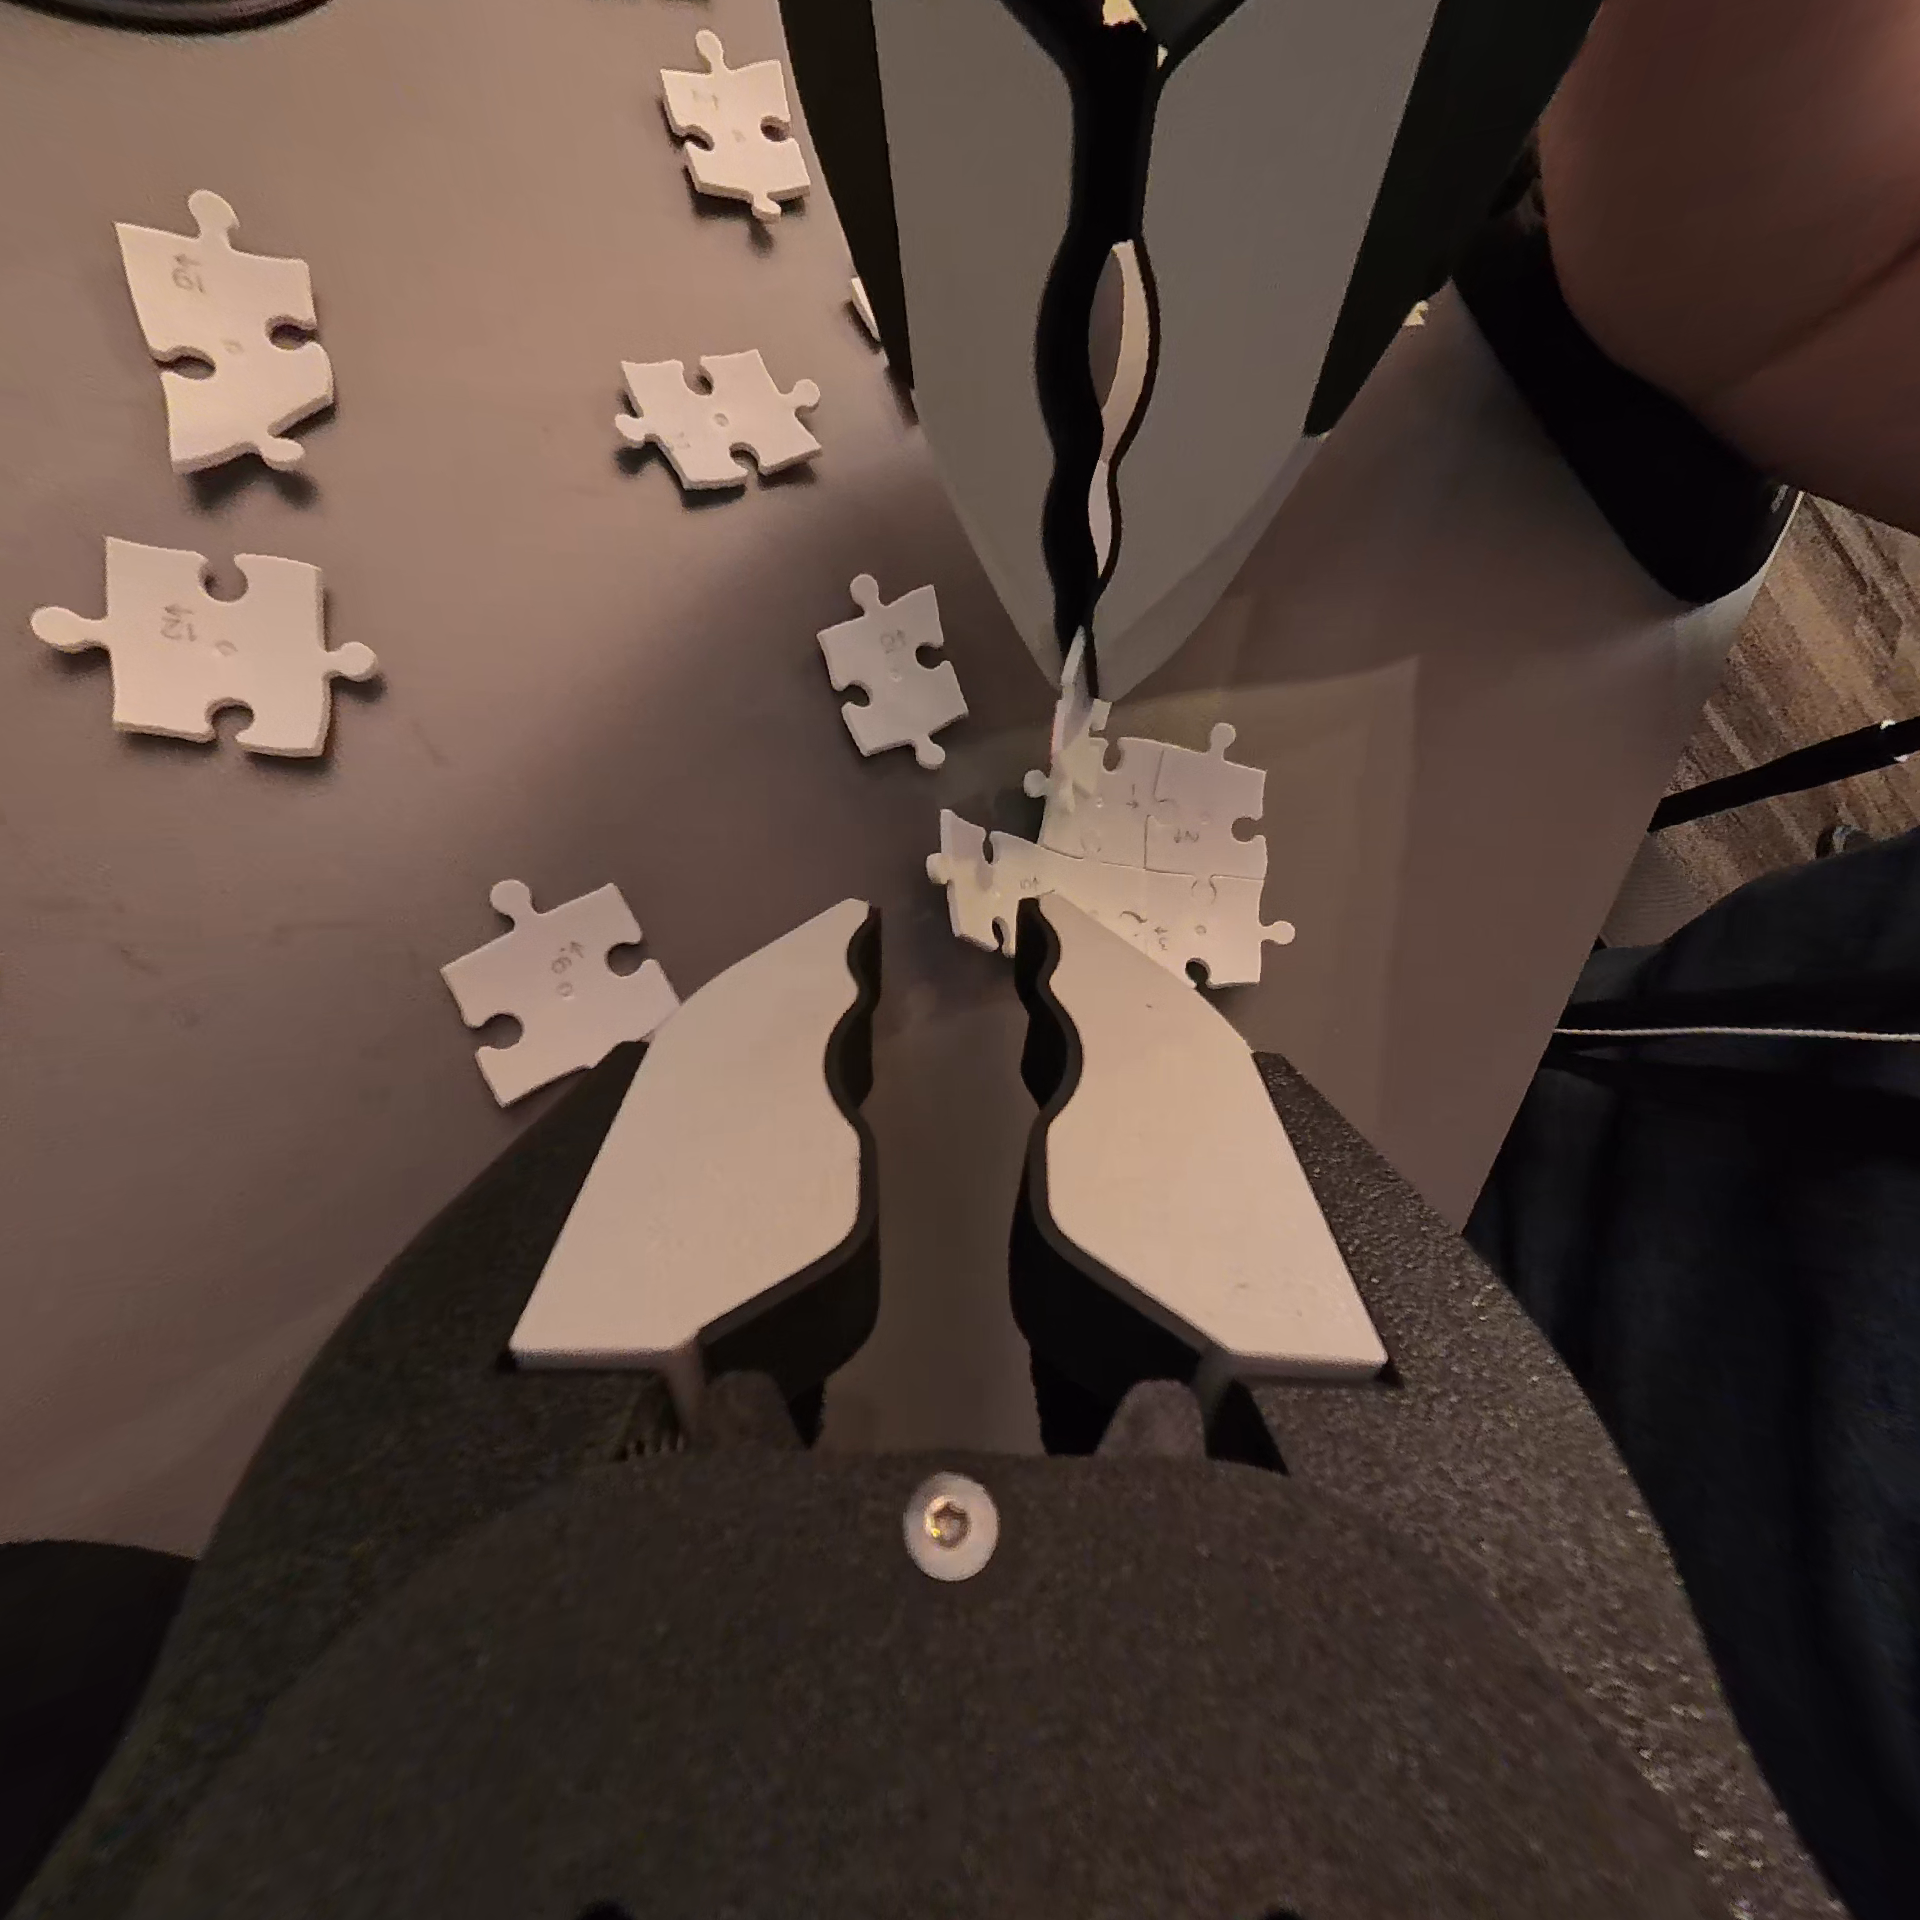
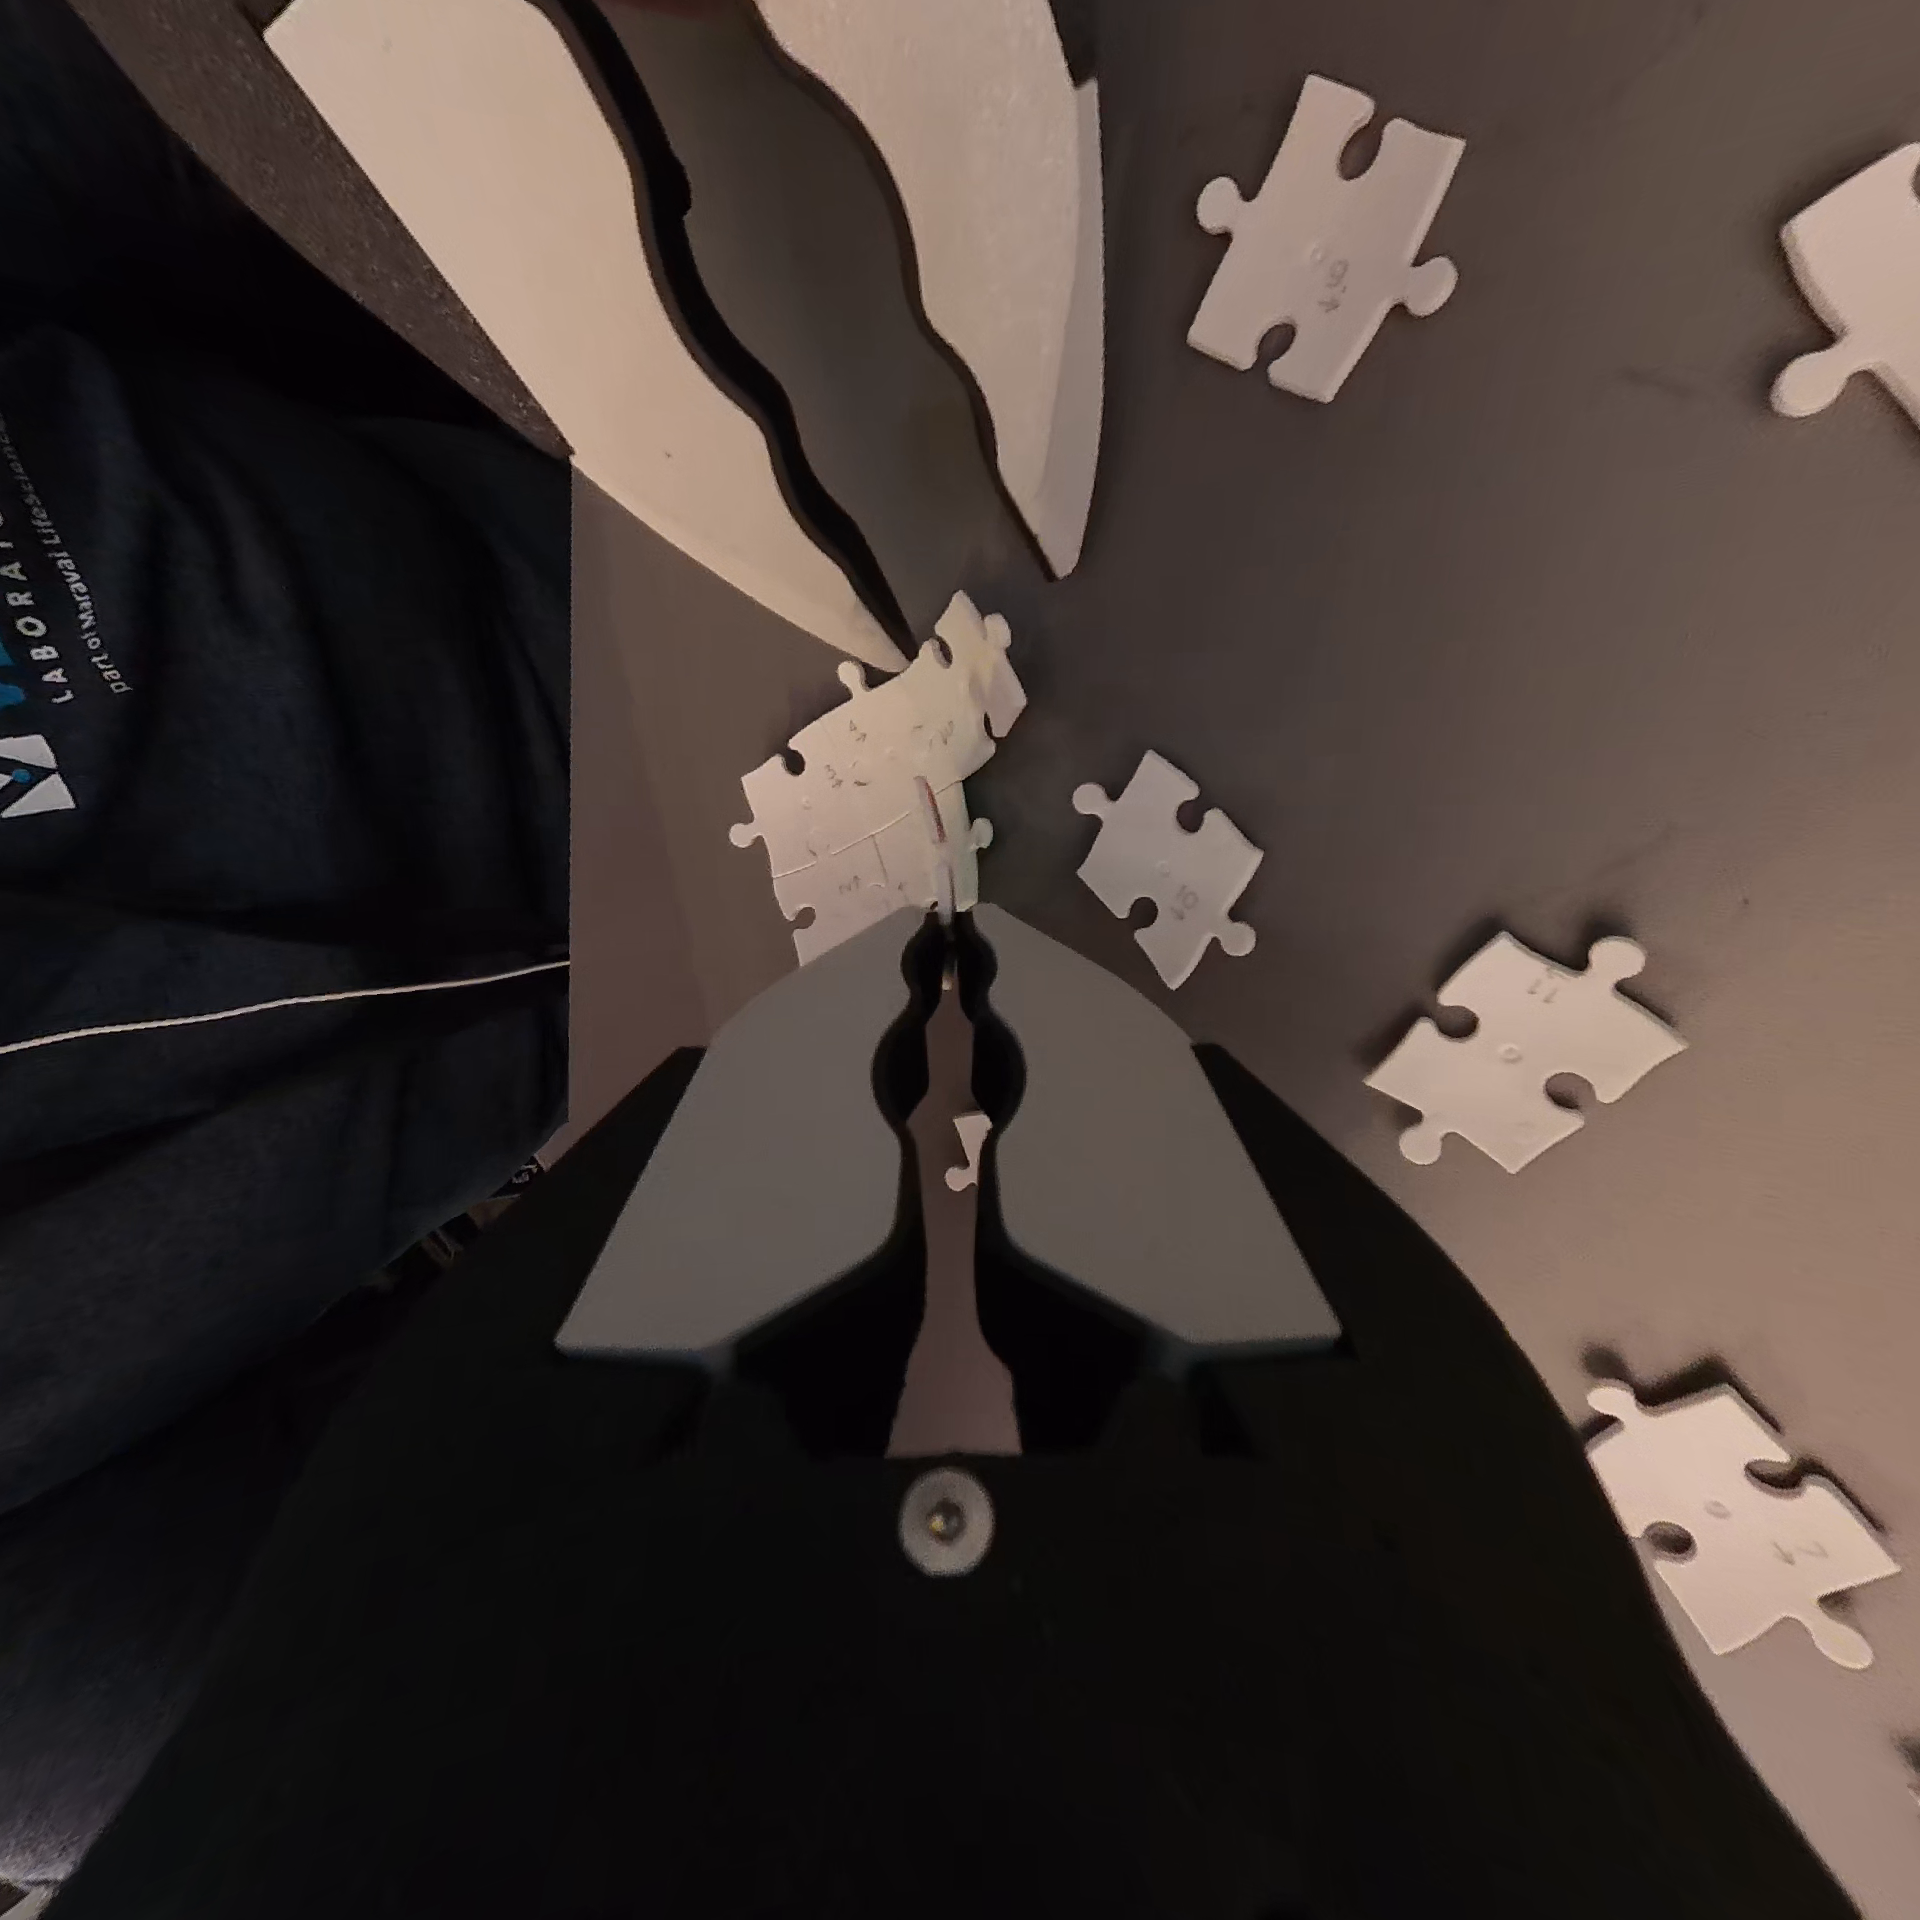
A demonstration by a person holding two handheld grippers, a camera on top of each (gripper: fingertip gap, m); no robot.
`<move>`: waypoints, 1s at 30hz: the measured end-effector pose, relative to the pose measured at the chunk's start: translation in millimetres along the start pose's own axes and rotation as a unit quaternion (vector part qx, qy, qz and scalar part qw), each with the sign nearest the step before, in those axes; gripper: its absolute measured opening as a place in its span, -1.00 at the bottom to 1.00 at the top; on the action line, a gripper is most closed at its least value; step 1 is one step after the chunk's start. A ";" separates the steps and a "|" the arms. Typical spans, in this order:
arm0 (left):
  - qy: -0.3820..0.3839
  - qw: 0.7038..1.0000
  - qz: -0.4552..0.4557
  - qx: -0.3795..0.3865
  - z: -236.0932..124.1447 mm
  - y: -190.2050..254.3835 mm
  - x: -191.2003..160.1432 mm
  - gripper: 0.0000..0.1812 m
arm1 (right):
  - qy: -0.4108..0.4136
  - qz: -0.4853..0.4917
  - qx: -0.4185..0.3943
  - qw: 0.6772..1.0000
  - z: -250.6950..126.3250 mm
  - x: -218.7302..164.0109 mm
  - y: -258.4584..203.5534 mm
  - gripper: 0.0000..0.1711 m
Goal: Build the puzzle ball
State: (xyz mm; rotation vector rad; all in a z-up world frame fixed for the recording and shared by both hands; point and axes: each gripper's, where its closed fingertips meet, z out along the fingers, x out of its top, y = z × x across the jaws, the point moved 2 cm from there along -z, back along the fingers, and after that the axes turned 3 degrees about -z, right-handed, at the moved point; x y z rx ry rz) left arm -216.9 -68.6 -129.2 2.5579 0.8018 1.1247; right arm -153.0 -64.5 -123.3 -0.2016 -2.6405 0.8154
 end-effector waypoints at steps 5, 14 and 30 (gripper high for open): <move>-0.001 1.000 -0.005 -0.008 1.7 0.9 0.1 -0.74 | 0.001 -0.001 0.001 1.000 -0.1 -0.1 0.3 -0.96; -0.010 0.999 -0.019 -0.024 4.8 1.6 -3.0 -0.80 | 0.001 -0.002 -0.001 1.000 0.8 -0.9 1.9 -0.96; -0.021 0.999 -0.022 -0.027 5.8 -2.5 0.4 -0.94 | 0.004 -0.007 0.002 1.000 2.7 -2.3 1.9 -0.96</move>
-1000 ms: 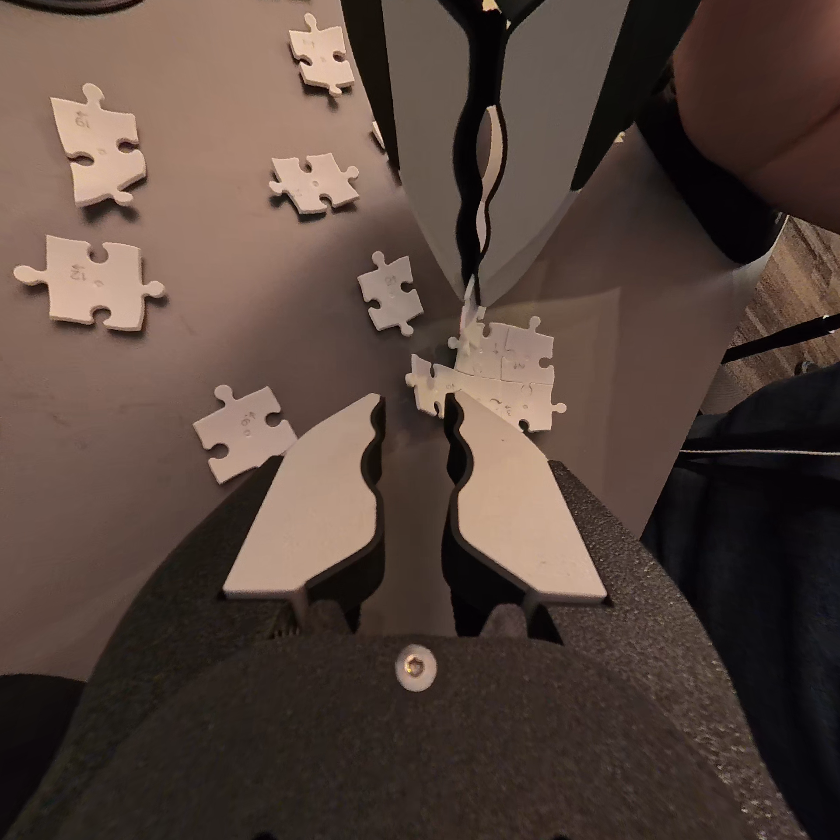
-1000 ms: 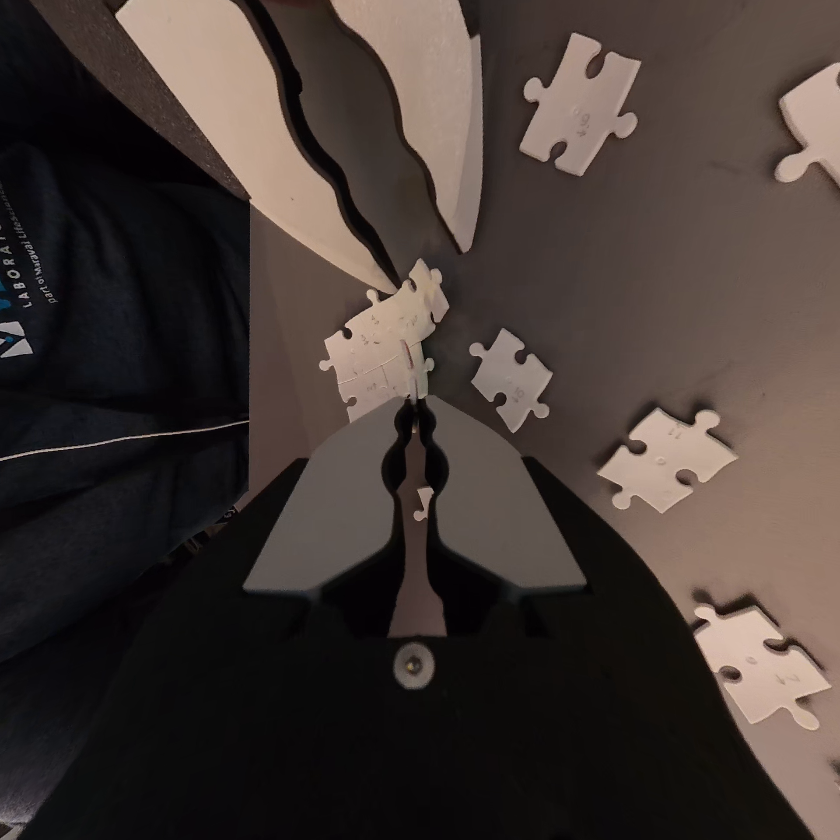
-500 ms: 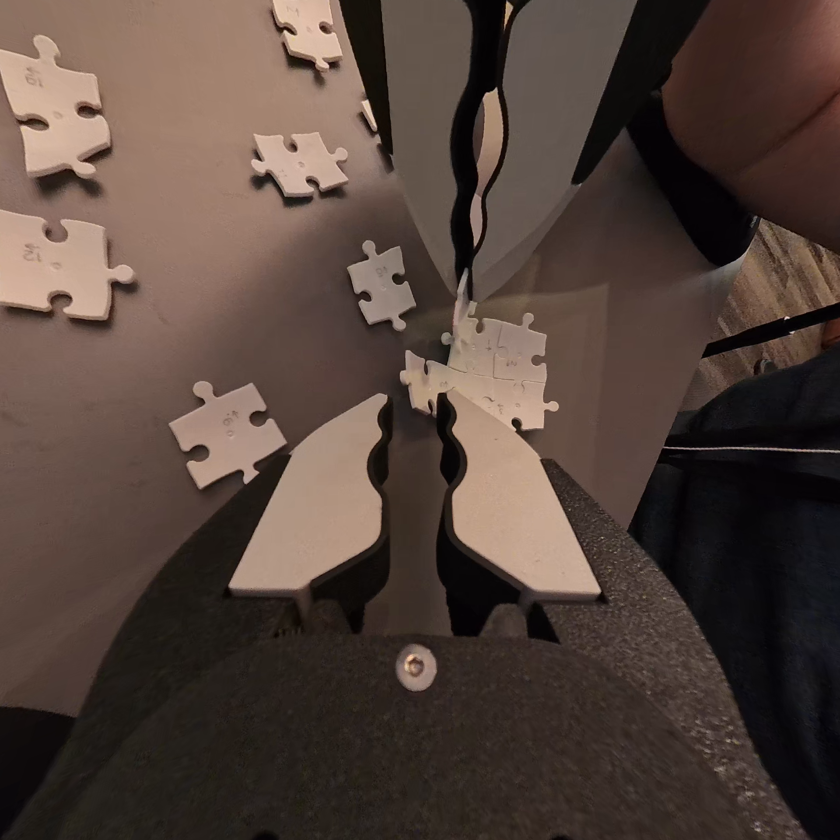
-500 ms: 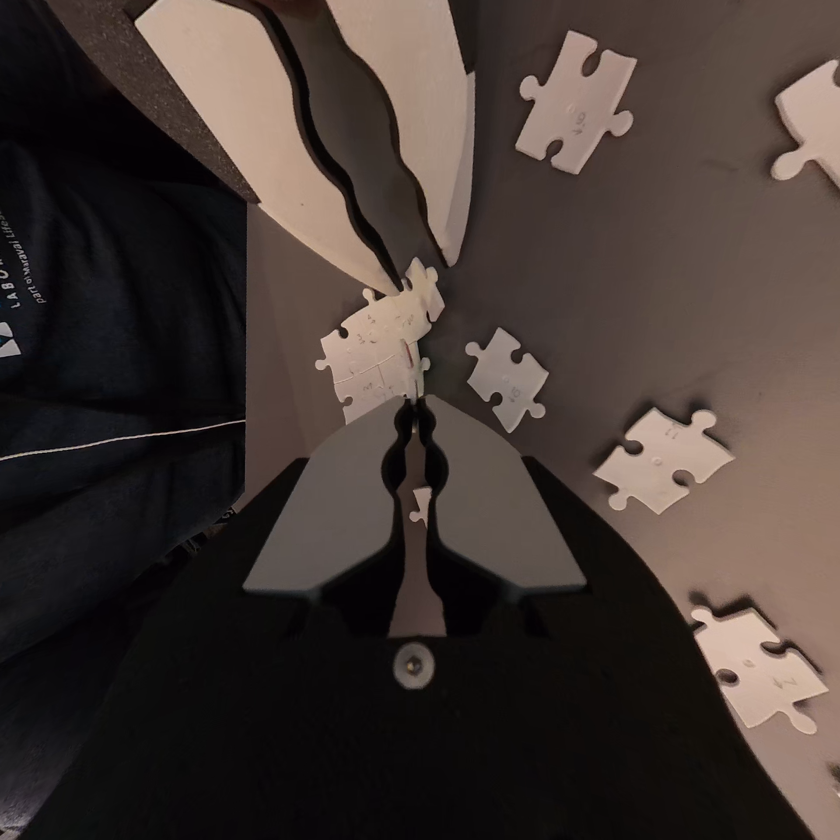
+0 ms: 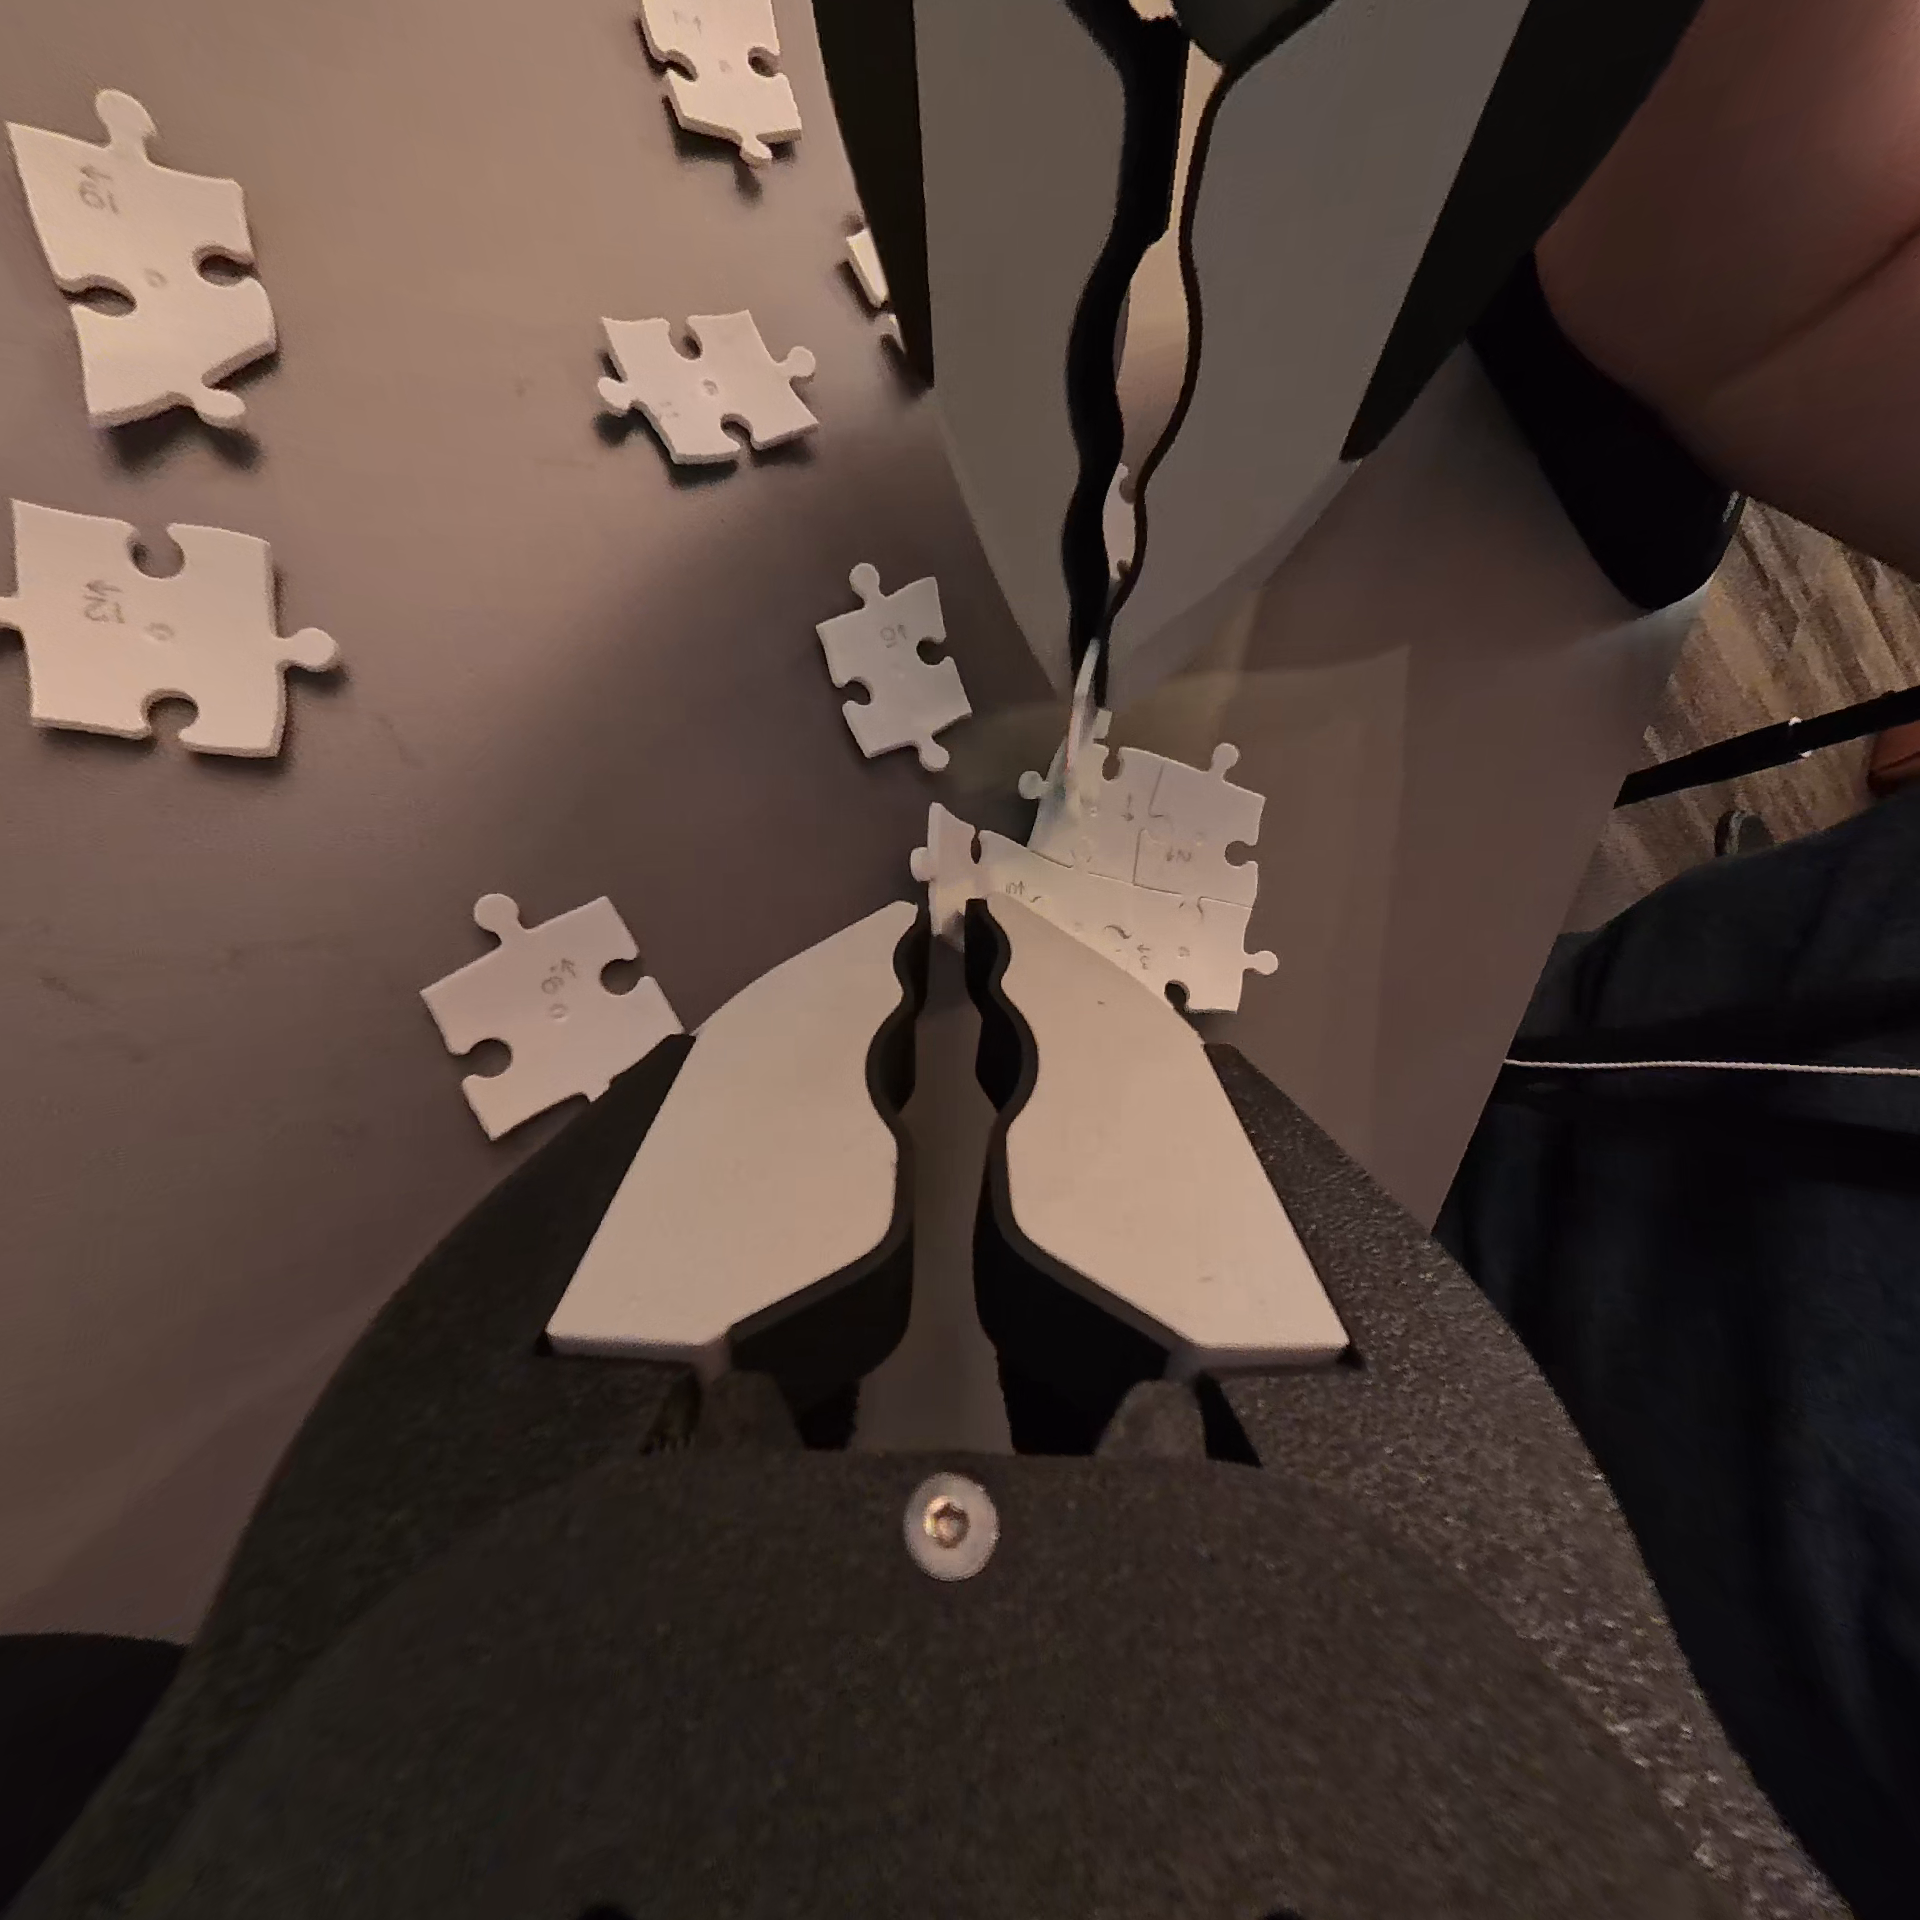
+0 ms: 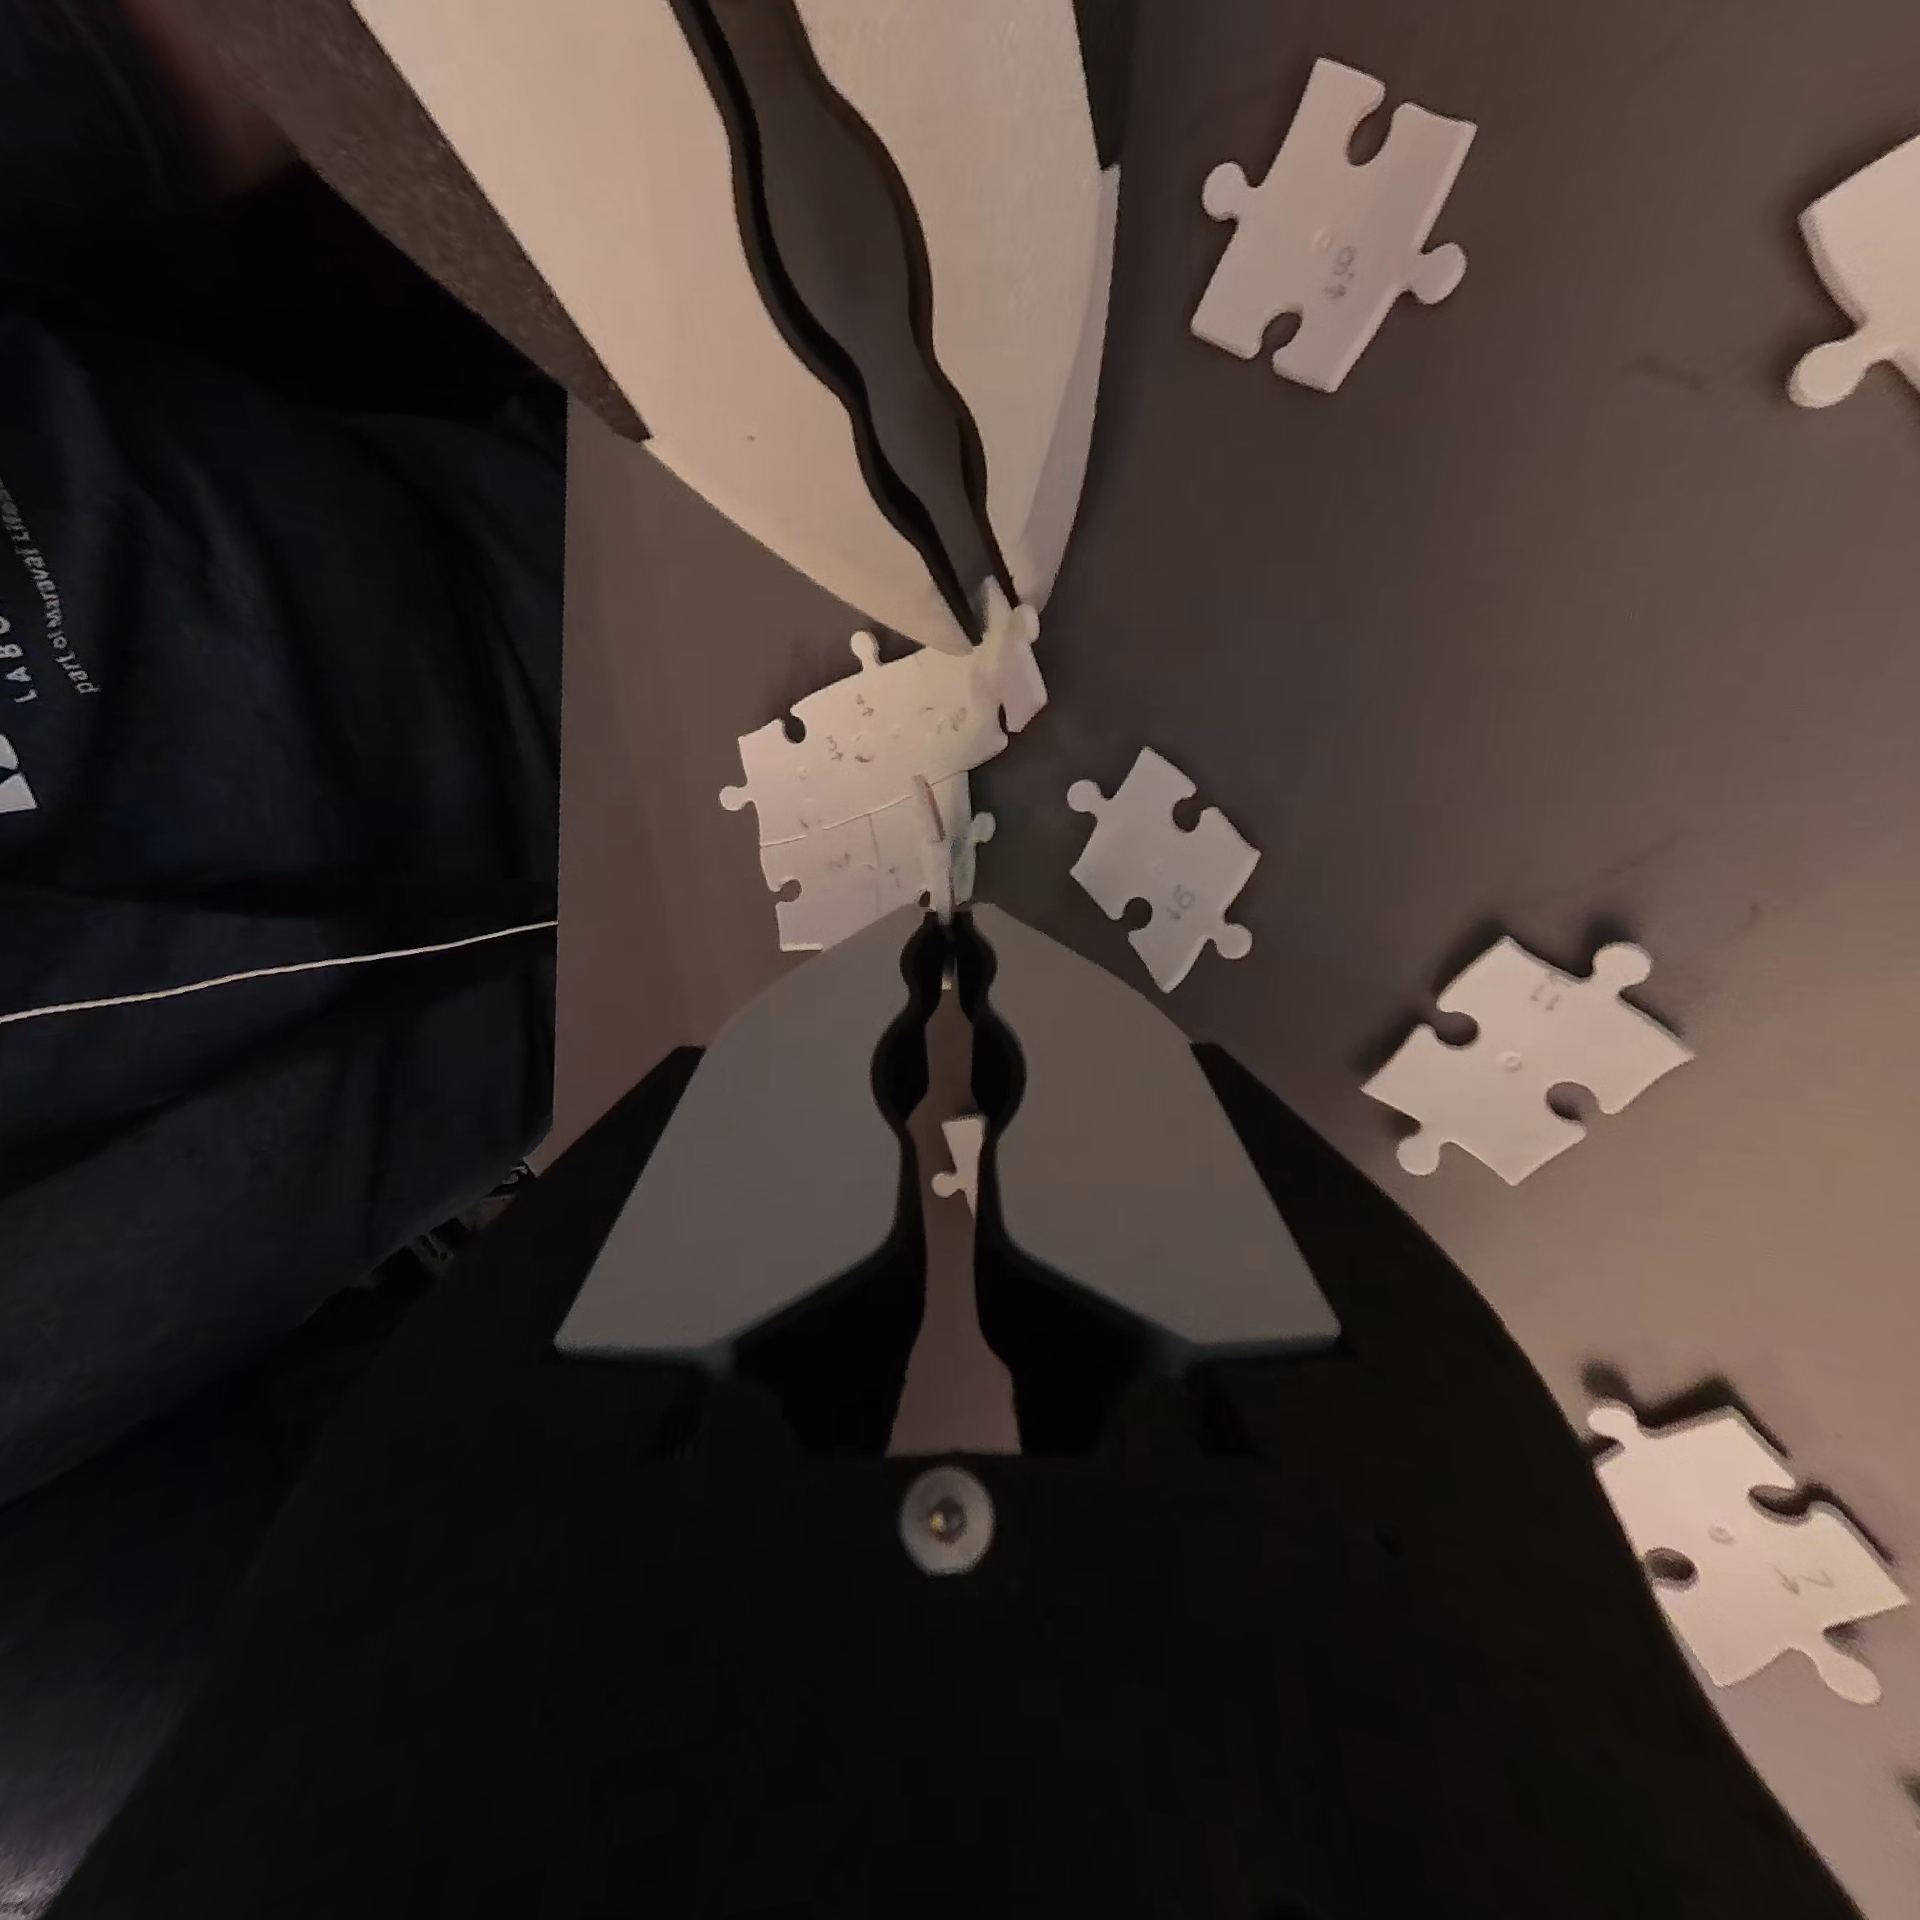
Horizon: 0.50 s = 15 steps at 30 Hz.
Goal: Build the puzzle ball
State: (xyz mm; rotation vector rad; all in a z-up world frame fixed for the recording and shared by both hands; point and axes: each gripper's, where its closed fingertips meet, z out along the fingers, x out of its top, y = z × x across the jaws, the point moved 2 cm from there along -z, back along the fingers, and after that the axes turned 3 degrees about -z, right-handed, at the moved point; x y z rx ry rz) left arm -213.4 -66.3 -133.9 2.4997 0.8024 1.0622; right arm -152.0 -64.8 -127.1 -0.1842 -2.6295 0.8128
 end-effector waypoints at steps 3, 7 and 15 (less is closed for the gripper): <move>-0.001 1.000 0.004 -0.002 -0.5 1.3 0.6 -0.94 | 0.005 0.012 -0.001 1.000 0.9 1.3 1.8 -0.96; 0.001 1.000 0.017 -0.002 -1.9 4.7 1.7 -0.95 | 0.018 0.029 0.008 0.999 0.3 5.1 1.3 -0.96; -0.003 1.000 0.026 -0.004 -0.5 8.1 -0.9 -0.94 | 0.029 0.062 0.038 0.997 4.2 7.0 2.4 -0.96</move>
